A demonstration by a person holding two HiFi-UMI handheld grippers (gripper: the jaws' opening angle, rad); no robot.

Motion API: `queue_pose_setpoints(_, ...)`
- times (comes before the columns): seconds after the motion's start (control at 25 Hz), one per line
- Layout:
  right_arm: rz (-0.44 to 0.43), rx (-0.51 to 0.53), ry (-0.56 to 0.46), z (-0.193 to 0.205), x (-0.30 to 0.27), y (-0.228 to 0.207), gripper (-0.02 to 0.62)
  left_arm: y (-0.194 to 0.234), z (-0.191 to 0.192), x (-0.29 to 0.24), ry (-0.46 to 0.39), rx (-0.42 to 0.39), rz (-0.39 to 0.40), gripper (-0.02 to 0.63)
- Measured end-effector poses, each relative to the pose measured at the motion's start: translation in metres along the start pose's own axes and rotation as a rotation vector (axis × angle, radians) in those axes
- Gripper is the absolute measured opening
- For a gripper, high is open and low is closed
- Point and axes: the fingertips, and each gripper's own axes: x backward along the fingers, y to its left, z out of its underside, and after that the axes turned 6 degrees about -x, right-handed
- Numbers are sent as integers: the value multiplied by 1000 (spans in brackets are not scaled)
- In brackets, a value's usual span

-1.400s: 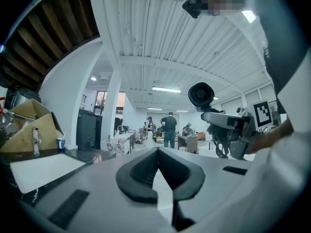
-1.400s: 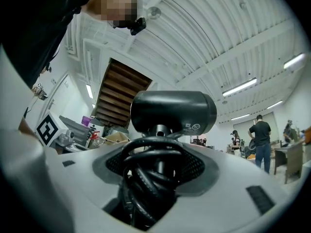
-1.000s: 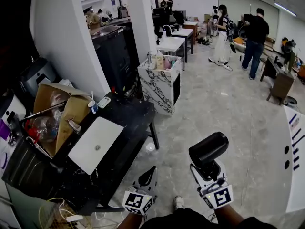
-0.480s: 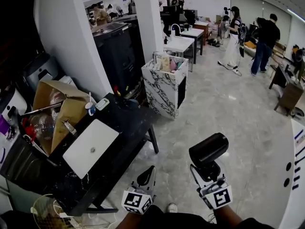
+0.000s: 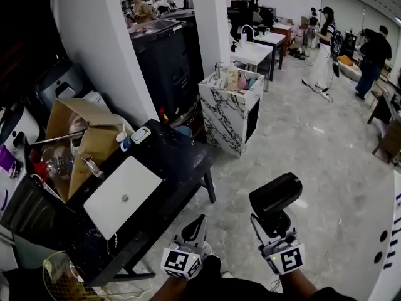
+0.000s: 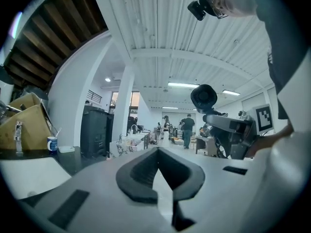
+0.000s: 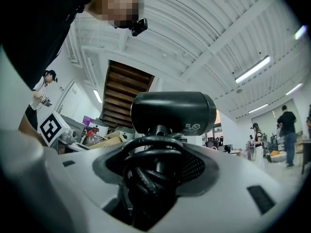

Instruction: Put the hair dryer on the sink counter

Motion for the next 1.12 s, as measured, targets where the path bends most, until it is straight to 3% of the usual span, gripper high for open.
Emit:
queue_pose_setpoints(0.72,-164,4,80,62,-202,5,272,187,5,-44,13,32,-193,-6)
queue_pose_setpoints(0.84,-206,21,92,65,-238,13,272,220,-7,-49,-15,67,-220,-6)
queue_pose_setpoints(1.12,-312,20,95,74,-299,29,272,270,-26,-53,-51,39,-275,-6)
